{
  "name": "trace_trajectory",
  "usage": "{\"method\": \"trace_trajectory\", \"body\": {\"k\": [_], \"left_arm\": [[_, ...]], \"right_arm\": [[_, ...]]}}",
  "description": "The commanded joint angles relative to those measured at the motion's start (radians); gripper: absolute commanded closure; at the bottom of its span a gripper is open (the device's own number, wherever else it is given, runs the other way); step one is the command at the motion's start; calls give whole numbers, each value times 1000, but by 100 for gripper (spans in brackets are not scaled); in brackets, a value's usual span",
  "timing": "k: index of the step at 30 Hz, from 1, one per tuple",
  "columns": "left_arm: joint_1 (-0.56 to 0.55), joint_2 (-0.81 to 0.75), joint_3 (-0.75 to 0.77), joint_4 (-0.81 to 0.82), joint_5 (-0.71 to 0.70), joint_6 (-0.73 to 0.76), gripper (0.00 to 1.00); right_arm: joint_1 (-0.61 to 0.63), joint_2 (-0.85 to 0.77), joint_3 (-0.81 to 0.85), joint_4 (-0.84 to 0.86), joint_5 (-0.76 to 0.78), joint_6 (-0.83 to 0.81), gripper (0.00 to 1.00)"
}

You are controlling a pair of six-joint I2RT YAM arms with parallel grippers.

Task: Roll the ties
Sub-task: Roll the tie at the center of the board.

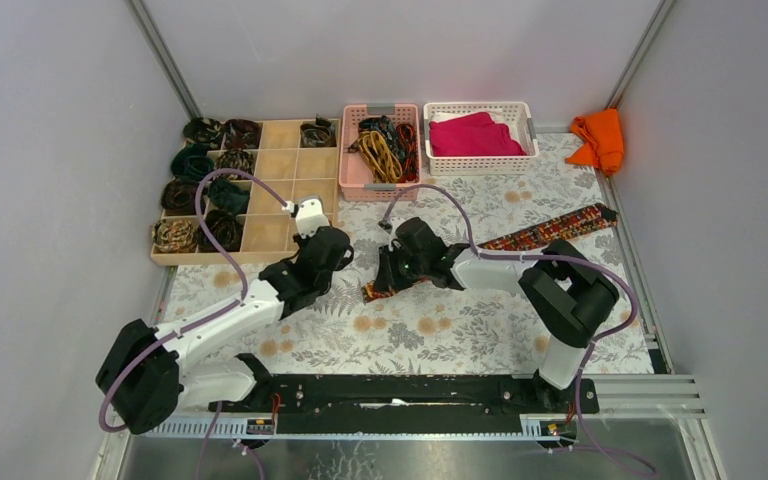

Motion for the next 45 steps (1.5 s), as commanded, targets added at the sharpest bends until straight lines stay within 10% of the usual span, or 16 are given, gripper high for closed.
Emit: {"method": "trace_trajectory", "body": {"k": [1, 22, 45], "left_arm": [[3, 37, 31, 108, 21, 31, 100], [5, -50, -13, 45, -66, 18, 100], [5, 60, 40, 95, -10, 44, 100]], "right_arm": [[-27, -38, -30, 72, -93, 23, 86], [-31, 82, 25, 286, -350, 157, 87], [-70, -20, -32, 120, -213, 20, 86]]}}
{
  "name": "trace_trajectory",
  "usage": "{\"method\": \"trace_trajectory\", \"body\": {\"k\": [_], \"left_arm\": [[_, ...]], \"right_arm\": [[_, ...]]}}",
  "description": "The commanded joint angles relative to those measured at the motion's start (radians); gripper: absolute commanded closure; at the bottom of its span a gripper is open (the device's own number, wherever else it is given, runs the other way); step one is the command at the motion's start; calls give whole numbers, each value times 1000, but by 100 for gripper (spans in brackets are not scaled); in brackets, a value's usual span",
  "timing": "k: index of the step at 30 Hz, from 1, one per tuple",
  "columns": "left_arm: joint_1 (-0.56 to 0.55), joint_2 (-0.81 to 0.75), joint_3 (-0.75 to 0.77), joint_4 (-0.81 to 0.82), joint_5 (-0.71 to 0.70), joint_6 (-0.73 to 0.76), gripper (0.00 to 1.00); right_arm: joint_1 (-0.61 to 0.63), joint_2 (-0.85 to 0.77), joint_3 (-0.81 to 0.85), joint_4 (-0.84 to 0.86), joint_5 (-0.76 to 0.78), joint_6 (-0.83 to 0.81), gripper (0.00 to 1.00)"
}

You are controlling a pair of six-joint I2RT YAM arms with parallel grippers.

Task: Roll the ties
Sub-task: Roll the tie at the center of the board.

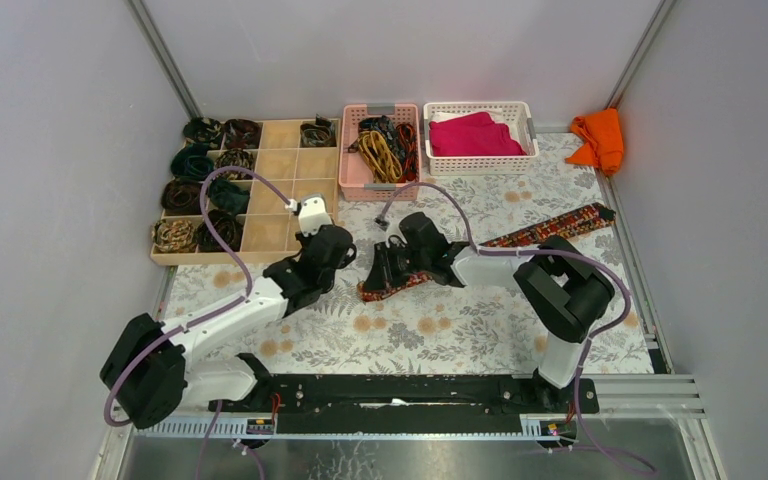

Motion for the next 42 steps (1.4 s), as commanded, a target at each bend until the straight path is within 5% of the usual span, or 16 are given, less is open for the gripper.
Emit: {"method": "trace_trajectory", "body": {"k": [1, 9, 20, 25, 42], "left_arm": [[4, 38, 44, 47, 14, 23, 100], [3, 132, 68, 121, 100, 29, 100], [26, 224, 151, 97, 54, 46, 100], [86, 244, 175, 107, 142, 45, 100], [117, 266, 143, 172, 243, 71, 100]], "right_arm": [[-34, -67, -27, -37, 46, -46, 87], [-68, -126, -67, -125, 132, -106, 86], [-61, -113, -33, -14, -68, -19, 87], [-43, -109, -23, 7, -112, -5, 87], [-45, -112, 27, -63, -85, -90, 87]]}}
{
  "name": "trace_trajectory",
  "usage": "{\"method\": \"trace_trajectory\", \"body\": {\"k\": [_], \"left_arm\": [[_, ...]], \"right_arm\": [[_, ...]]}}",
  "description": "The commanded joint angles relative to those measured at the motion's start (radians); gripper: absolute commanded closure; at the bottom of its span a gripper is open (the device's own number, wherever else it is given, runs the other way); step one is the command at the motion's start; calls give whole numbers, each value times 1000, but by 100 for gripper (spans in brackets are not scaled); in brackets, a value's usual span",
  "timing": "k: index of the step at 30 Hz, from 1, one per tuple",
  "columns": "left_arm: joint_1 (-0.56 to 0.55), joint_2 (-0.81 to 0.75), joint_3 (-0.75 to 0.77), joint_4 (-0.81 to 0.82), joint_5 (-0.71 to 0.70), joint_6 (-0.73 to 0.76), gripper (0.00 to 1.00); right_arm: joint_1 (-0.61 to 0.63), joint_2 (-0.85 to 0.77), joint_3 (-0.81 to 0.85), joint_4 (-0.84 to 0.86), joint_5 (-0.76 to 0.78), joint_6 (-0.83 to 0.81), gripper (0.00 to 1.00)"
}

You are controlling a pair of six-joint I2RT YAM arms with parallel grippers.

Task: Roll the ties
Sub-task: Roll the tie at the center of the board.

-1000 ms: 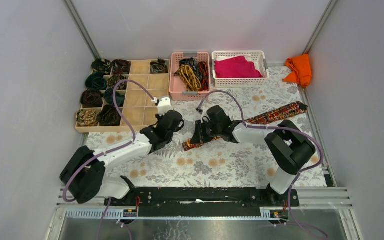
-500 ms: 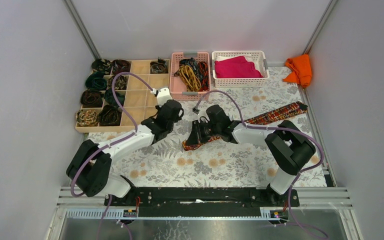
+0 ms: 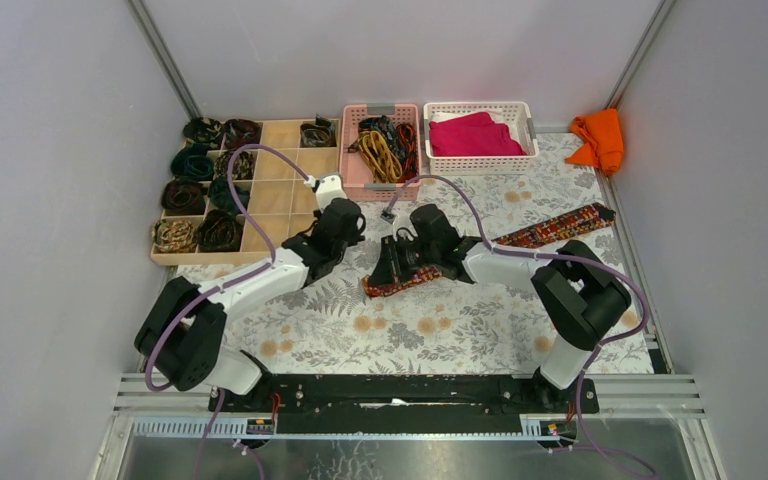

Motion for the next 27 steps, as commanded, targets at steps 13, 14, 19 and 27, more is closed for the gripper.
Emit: {"method": "trace_trajectory", "body": {"k": [13, 14, 19, 27], "left_arm": [[6, 39, 1, 59, 2, 36, 100], [6, 42, 3, 61, 4, 37, 100], [6, 67, 20, 63, 17, 38, 100], [6, 108, 33, 86, 58, 30, 100]], "right_arm": [[-20, -27, 39, -30, 16, -58, 86], [-25, -32, 34, -36, 21, -65, 86], [-53, -52, 9, -58, 30, -82, 86], [-90, -92, -42, -113, 111, -124, 86]]}}
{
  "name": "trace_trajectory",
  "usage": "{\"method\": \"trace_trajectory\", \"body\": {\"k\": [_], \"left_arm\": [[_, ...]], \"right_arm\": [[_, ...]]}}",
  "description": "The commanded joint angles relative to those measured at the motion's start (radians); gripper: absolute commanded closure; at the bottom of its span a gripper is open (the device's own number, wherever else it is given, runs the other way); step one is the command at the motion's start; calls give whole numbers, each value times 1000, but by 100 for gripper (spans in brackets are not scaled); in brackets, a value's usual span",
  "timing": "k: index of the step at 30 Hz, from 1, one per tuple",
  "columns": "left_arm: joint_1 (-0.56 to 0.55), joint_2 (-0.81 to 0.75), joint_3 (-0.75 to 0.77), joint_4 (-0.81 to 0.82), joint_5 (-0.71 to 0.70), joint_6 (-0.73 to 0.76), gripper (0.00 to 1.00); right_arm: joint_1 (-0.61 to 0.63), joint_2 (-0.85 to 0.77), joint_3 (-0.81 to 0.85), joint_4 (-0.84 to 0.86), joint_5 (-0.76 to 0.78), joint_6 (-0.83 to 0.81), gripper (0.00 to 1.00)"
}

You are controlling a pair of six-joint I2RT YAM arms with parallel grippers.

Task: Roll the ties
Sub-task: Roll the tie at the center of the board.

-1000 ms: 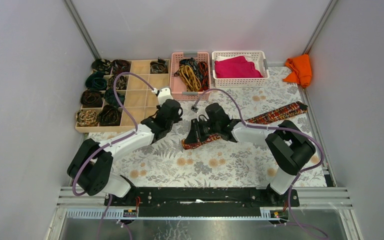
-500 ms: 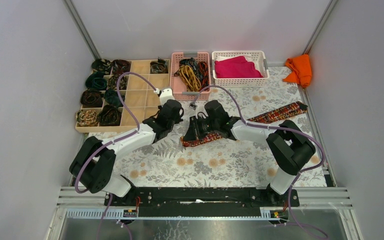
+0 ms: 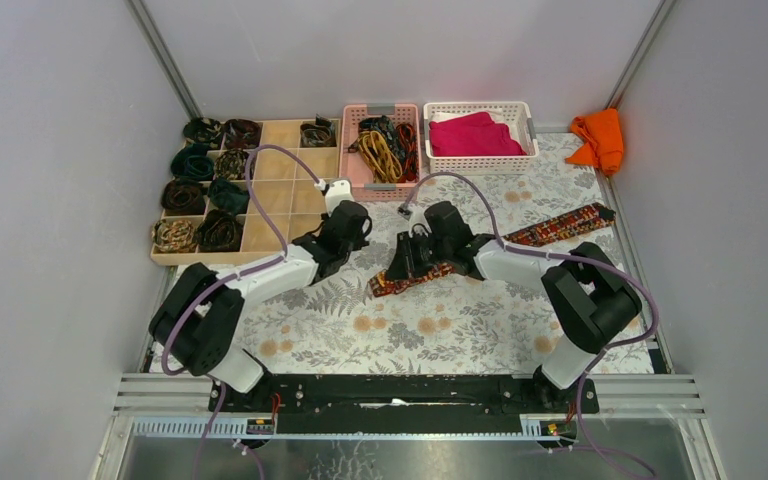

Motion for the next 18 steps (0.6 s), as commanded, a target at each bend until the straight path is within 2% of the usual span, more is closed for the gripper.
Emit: {"method": "trace_trajectory", "body": {"k": [1, 11, 14, 18], "left_arm": [[6, 27, 30, 65, 30, 9, 100], [11, 88, 68, 126, 75, 54, 100], [14, 126, 107, 116, 103, 74, 100], [45, 148, 105, 139, 212, 57, 100]], "right_arm": [[-23, -61, -24, -47, 64, -52, 86], [-31, -51, 8, 53, -167, 17, 87], [-23, -52, 19, 53, -188, 13, 86], [-21, -57, 20, 51, -197, 10, 86]]}}
